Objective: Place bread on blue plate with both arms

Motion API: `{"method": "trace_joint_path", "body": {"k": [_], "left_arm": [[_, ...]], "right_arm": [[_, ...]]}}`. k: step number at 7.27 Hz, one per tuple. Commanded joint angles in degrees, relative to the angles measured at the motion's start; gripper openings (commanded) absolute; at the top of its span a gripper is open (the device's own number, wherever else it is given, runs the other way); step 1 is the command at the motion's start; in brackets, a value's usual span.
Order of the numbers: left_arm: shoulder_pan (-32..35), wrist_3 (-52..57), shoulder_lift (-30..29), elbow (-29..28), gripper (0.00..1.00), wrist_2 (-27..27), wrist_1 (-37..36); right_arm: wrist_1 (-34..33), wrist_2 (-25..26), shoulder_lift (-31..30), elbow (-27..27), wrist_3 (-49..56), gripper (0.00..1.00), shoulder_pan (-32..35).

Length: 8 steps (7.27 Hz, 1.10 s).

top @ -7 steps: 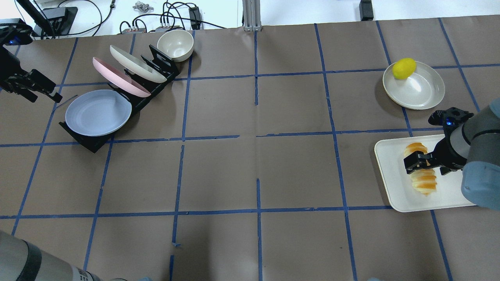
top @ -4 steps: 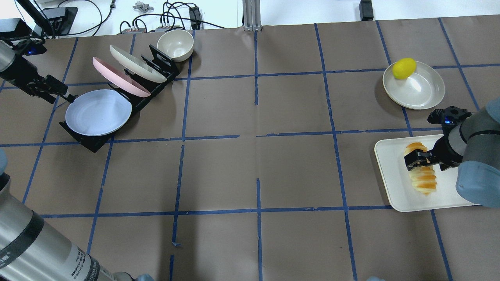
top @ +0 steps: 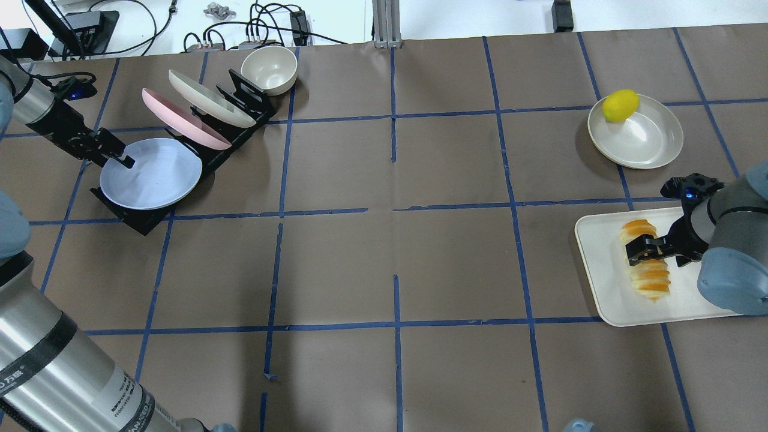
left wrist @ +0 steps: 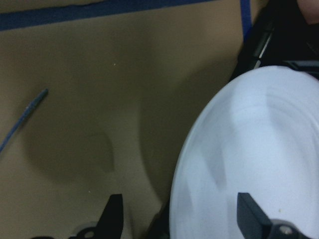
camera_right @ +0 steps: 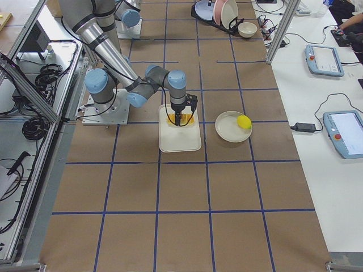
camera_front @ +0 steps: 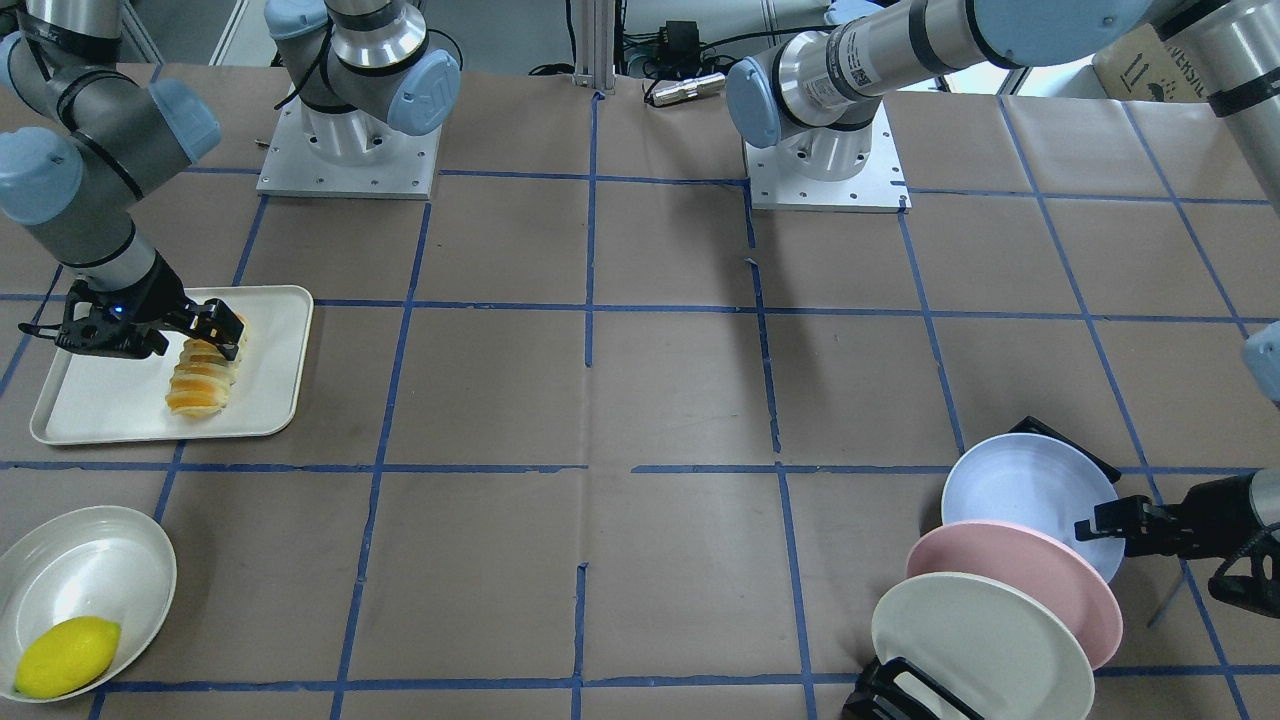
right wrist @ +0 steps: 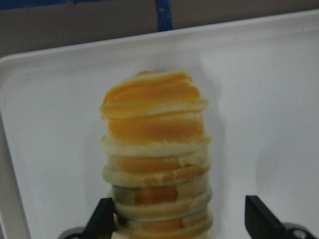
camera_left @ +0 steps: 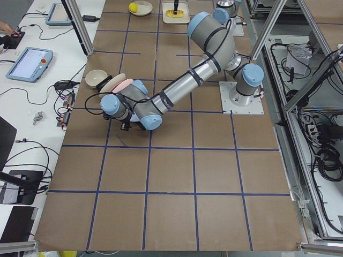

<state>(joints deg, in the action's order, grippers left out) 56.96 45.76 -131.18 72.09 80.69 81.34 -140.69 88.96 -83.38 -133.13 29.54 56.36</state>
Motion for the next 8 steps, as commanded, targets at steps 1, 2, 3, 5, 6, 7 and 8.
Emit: {"method": "trace_joint_path", "body": {"k": [1,2,3,5,6,7,8], "left_arm": [[0.1,0.0,0.0,-0.3,0.18,2.5,-0.1],[0.3,0.0,0.0,-1.5,0.12,2.5,0.0],[0.3,0.0,0.0,-3.3,0.11,2.4,0.7],[0.3,0.0,0.0,-4.6,0.07,2.3,1.9],[0.3,0.0,0.7,-4.6,0.06,2.2,2.0],[0.3,0.0,1.4,-4.5,0.05,2.2,2.6],[0.3,0.2,2.2,-4.3,0.03,2.3,4.2]], "right_arm": [[0.5,-0.9,-0.1,-0.3,0.1,0.92,0.1],[0.5,-1.0,0.0,-0.3,0.1,0.91,0.2],[0.5,-1.0,0.0,0.1,0.1,0.90,0.2],[0.6,-1.8,0.1,0.2,0.5,0.57,0.2],[0.6,-1.9,0.1,0.2,1.7,0.14,0.2],[0.6,-1.9,0.1,0.2,2.9,0.03,0.2],[0.5,-2.2,0.0,0.2,3.3,0.03,0.2]]}}
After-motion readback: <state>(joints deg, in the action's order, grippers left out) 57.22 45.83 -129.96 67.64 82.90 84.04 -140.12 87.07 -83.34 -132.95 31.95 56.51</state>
